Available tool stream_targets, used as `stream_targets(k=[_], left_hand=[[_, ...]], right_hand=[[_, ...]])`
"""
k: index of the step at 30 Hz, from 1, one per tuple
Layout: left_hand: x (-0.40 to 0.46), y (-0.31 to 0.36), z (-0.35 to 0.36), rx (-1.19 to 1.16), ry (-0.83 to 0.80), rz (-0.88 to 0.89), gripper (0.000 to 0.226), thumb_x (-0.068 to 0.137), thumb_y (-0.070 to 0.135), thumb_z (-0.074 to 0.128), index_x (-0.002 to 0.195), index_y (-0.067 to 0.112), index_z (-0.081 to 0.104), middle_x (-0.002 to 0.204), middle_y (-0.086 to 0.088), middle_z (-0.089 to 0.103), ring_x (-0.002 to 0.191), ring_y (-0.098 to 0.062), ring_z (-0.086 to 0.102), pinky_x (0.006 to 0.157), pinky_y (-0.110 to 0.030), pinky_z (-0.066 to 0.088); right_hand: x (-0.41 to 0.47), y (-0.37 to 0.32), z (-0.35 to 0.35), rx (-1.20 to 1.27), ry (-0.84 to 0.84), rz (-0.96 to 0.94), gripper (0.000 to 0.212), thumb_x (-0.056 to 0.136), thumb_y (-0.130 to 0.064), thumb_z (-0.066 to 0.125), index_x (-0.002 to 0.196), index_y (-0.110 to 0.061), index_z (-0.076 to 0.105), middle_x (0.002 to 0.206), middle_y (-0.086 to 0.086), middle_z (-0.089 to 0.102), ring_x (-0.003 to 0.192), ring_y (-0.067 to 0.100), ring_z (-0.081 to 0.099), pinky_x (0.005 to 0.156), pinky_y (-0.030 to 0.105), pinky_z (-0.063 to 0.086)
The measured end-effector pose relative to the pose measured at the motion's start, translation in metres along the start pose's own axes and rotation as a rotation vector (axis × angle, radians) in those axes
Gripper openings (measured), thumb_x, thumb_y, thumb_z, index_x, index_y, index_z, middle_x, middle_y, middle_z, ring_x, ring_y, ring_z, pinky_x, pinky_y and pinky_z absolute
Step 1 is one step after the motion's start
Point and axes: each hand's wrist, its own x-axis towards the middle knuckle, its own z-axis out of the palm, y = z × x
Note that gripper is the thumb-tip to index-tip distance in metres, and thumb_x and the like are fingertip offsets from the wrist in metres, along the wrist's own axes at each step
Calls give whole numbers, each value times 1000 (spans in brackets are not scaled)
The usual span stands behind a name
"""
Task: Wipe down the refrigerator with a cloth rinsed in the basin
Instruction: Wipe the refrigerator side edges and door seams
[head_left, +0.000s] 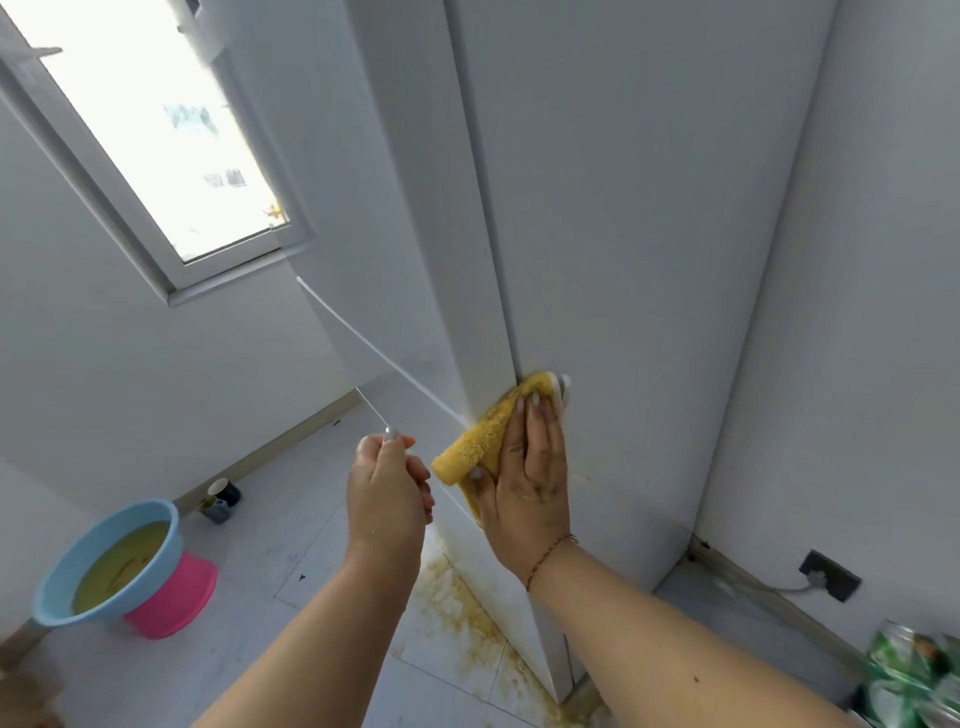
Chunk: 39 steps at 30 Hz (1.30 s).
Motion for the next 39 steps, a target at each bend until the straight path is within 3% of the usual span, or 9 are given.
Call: stream_targets(k=[11, 16, 23, 27, 31, 32, 34, 36, 39], left_hand=[[-1, -74, 11, 27, 42, -103, 29, 102, 23, 31, 83, 10, 49, 65, -7, 49, 48, -15, 42, 46, -29, 33], [8, -107, 16, 72, 13, -134, 32, 102, 25, 31, 83, 5, 47, 69, -10, 50, 48, -16, 42, 44, -29, 34], [24, -162, 13, 82, -5, -93, 31, 102, 22, 32, 85, 5, 52, 65, -10, 50, 48, -17, 43, 44, -30, 35], [30, -194, 13, 75, -12, -112, 31, 102, 23, 32, 92, 5, 55, 65, -8, 50, 49, -18, 43, 46, -31, 34], [29, -214, 11, 87, -21, -129, 31, 102, 23, 32, 92, 6, 55, 67, -7, 50, 51, -17, 43, 45, -30, 34], [28, -216, 11, 91, -24, -131, 31, 103, 23, 32, 93, 6, 55, 67, -8, 49, 51, -18, 42, 45, -30, 34], [26, -217, 10, 94, -31, -135, 31, 103, 23, 31, 93, 5, 55, 67, -9, 49, 51, -18, 42, 45, -30, 35], [26, -215, 9, 98, -41, -129, 31, 103, 22, 32, 90, 3, 53, 66, -10, 48, 51, -19, 42, 45, -30, 35], [28, -210, 8, 91, -37, -110, 27, 100, 15, 31, 83, 3, 48, 66, -14, 46, 50, -19, 40, 43, -29, 34]], right_hand=[[-37, 28, 33, -38, 77, -65, 77, 99, -49, 35, 151, -8, -4, 149, 10, 7, 147, 22, 0, 113, 48, 25], [-60, 40, 50, -47, 106, -82, 78, 98, -46, 40, 151, -7, -2, 146, 13, 15, 146, 24, 7, 111, 50, 27], [-106, 65, 83, -12, 134, -38, 73, 100, -42, 38, 152, -10, -3, 154, 7, 5, 147, 21, 5, 107, 52, 30], [-155, 90, 100, 17, 59, 25, 71, 101, -40, 35, 152, -11, -6, 158, -1, -8, 147, 21, 4, 117, 39, 19], [-193, 100, 105, 51, -72, 173, 102, 83, -22, 67, 152, -13, -8, 156, 1, -2, 141, 28, 19, 117, 20, 10], [-194, 95, 102, 82, -90, 217, 101, 84, -23, 65, 151, -18, -10, 156, -4, -6, 144, 23, 15, 116, 17, 9], [-183, 77, 88, 203, -107, 293, 82, 93, -34, 44, 150, -30, -15, 156, -12, -15, 146, 8, 2, 113, 11, 7], [-154, 54, 73, 302, -69, 264, 66, 100, -44, 28, 149, -36, -15, 155, -16, -17, 146, 5, -2, 113, 10, 7], [-93, 23, 58, 322, 83, 89, 61, 102, -42, 26, 151, -28, -8, 157, -15, -11, 147, 18, 4, 118, 35, 20]])
